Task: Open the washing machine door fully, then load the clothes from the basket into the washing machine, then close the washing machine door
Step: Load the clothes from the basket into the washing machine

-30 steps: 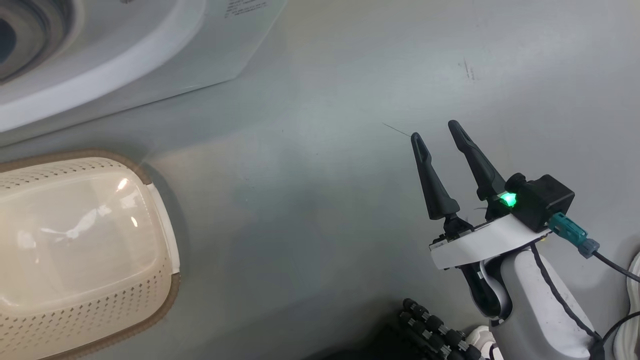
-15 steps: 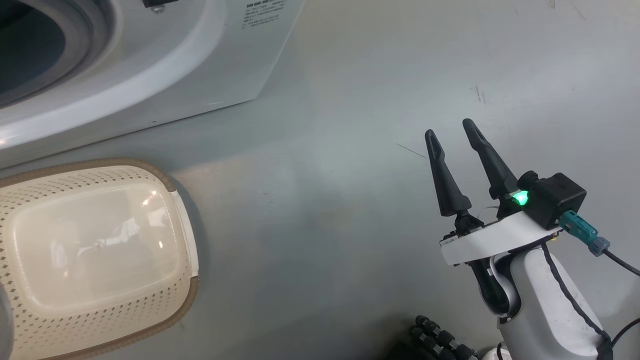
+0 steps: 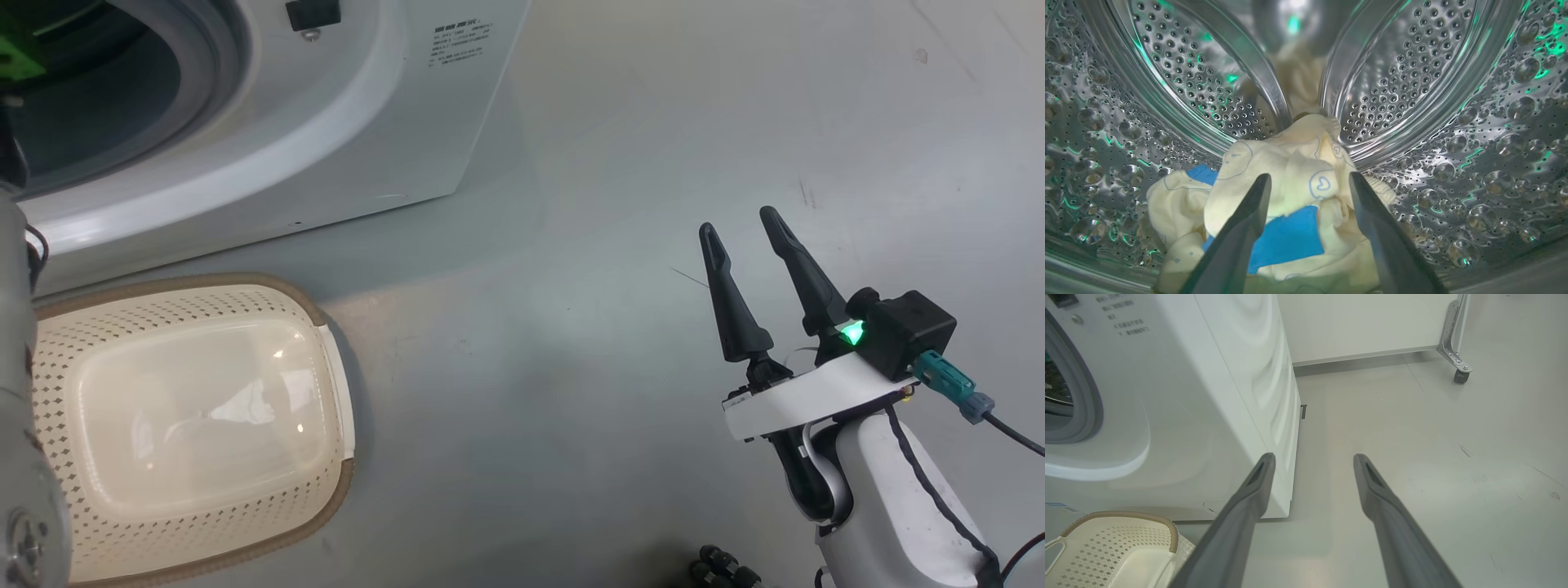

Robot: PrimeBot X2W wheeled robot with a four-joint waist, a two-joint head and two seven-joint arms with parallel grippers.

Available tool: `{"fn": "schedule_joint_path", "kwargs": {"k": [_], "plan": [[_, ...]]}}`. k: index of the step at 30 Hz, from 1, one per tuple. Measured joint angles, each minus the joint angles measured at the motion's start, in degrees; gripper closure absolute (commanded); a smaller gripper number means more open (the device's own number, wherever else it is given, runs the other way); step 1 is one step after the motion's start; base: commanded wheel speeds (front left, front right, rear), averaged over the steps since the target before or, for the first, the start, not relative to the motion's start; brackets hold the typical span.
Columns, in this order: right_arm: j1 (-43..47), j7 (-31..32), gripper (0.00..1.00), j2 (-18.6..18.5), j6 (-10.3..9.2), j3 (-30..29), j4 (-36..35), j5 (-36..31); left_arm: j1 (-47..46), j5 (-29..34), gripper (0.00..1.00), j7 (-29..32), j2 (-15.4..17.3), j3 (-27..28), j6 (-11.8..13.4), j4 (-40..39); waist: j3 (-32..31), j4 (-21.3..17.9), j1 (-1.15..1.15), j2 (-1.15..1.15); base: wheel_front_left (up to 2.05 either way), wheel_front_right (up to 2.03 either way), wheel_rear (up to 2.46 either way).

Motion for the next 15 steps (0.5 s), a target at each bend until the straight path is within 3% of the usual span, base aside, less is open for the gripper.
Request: {"fn": "schedule_joint_path", "kwargs": {"k": [15], "plan": [[0.5, 0.0, 0.0, -0.9, 0.0, -2.8, 0.1, 0.0, 4.7, -2.2, 0.0, 0.0, -4.4, 1.0, 0.0, 1.1, -4.0, 3.0, 0.0, 0.0, 0.0, 0.0, 0.0]]}}
